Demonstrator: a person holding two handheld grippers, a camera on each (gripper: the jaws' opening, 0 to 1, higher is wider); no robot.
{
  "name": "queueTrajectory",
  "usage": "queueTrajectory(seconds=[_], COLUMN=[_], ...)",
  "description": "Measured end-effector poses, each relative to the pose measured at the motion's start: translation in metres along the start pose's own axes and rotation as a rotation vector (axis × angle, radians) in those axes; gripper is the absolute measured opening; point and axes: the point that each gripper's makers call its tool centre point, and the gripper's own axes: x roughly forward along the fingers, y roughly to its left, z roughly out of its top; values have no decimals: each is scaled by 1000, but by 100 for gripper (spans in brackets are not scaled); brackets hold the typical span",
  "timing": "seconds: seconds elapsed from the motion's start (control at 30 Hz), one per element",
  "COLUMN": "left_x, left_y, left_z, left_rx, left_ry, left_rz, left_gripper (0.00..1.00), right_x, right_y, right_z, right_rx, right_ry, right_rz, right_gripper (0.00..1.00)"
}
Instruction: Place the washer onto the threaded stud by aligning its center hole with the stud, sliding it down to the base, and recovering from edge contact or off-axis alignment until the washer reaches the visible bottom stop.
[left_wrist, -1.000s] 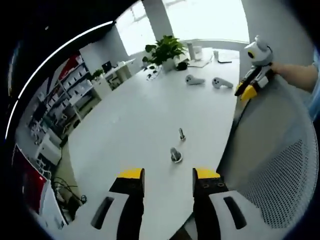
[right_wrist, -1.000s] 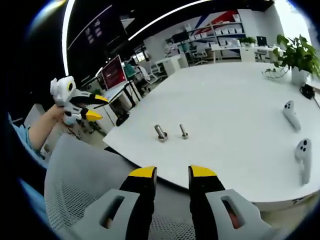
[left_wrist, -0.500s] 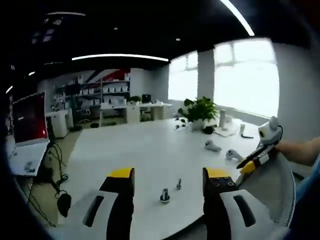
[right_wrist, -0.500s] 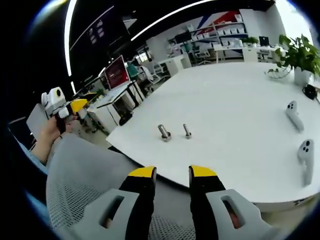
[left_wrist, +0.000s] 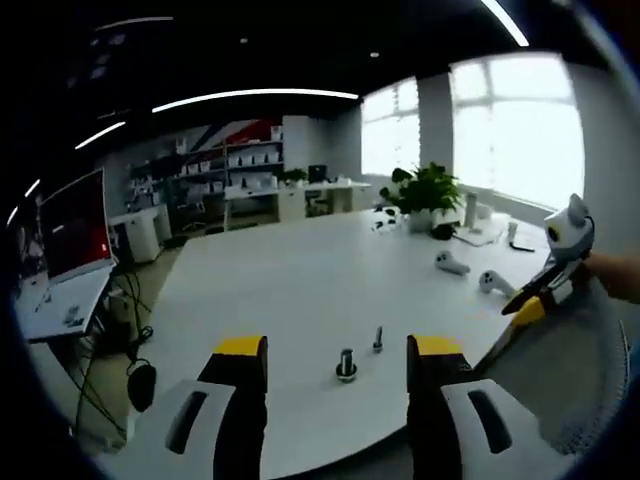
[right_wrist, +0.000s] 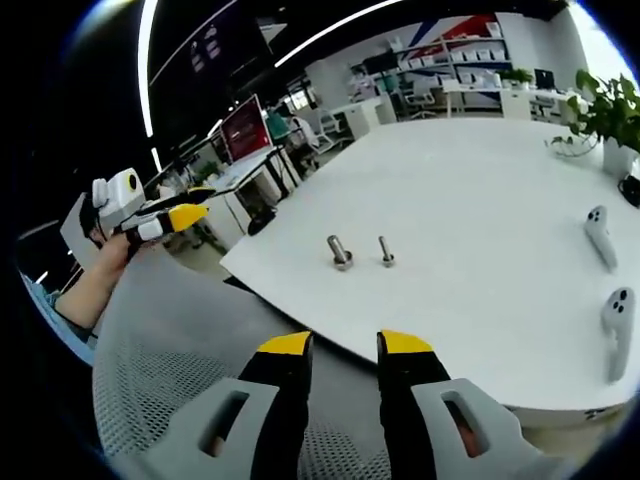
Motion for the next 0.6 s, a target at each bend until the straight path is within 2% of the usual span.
queueTrajectory(seconds=[0.07,0.1,0.17,0.2,0.3,0.43,0.6], left_x=[5,5,6,4,4,5,5], left_y=[-1,0,0,4,6,8,11], left_z=[-20,-25,-20,-14,-15,-23,-32], left_rx=[93,119,92,44,55,85,97], left_ry=[88,116,93,63,61,107,156], left_rz=[18,22,21,36,49,70,85], left_gripper=[59,58,53,52,52,50,46], right_x=[0,0,0,-1,-1,-3,-2], right_y=[1,1,0,1,1,-3,-1], right_z=[-1,0,2,3,5,6,2], right_rx=[-7,-6,2,2,5,27,12], right_ry=[5,2,-14,-24,-39,-53,-28], right_rz=[4,4,0,1,-2,-20,-23], right_gripper=[28,28,27,27,27,27,28])
